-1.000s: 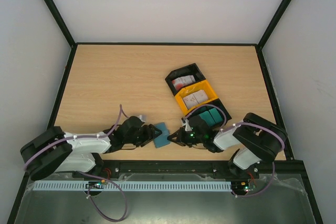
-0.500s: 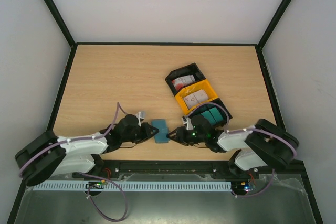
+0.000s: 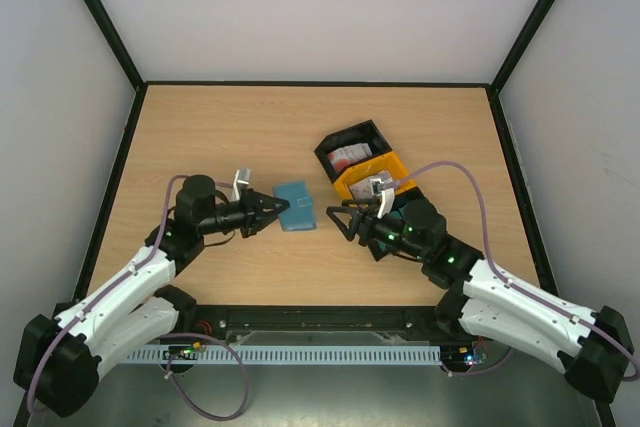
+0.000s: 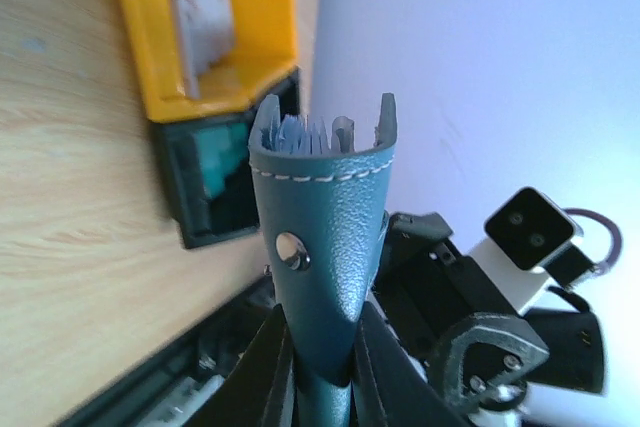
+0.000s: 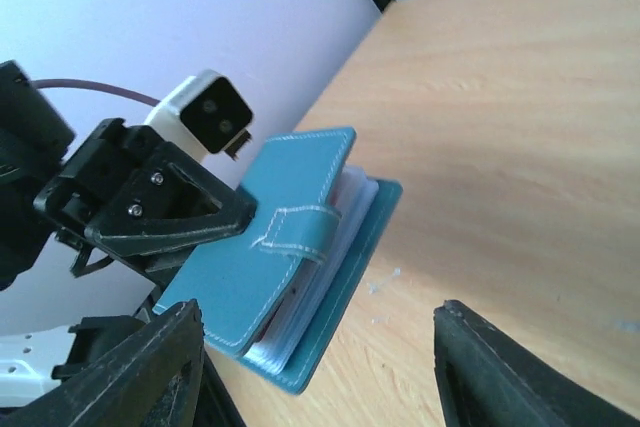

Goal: Put the credit cards into the card holder

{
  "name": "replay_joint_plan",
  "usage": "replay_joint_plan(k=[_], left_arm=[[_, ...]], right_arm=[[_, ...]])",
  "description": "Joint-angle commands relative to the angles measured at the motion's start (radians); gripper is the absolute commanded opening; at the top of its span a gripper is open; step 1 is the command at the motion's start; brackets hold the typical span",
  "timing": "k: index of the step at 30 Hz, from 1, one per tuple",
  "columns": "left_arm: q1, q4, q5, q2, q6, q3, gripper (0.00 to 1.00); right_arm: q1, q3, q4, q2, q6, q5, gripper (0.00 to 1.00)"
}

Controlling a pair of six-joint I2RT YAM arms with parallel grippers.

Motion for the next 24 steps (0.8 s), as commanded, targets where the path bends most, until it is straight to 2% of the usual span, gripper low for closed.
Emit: replay_joint_plan(k=[1, 4, 12, 20, 24], left_arm=[[0.021, 0.158, 0.225, -0.007, -0.222, 0.034, 0.02], [0.021, 0.267, 0.249, -0.001, -0.31, 0.041, 0.02], [0.018, 0.302, 0.25, -0.004, -0.339, 0.032, 0.02], [0.008, 0.256, 0.25, -0.007, -0.281, 0.025, 0.02], [0.007, 0.245, 0.243, -0.01, -0.274, 0.002, 0.02]], right_arm=[[-0.002, 0.042, -0.052, -0.039, -0.177, -0.006, 0.62], [-0.002, 0.085, -0.058, -0.001, -0.221, -0.052, 0.62], [-0.002, 0.147, -0.015, 0.081, -0.282, -0.144, 0.6], [-0.002, 0.197, -0.009, 0.165, -0.239, -0.008, 0.6], [-0.003, 0.183, 0.038, 0.141, -0.217, -0.04, 0.6]])
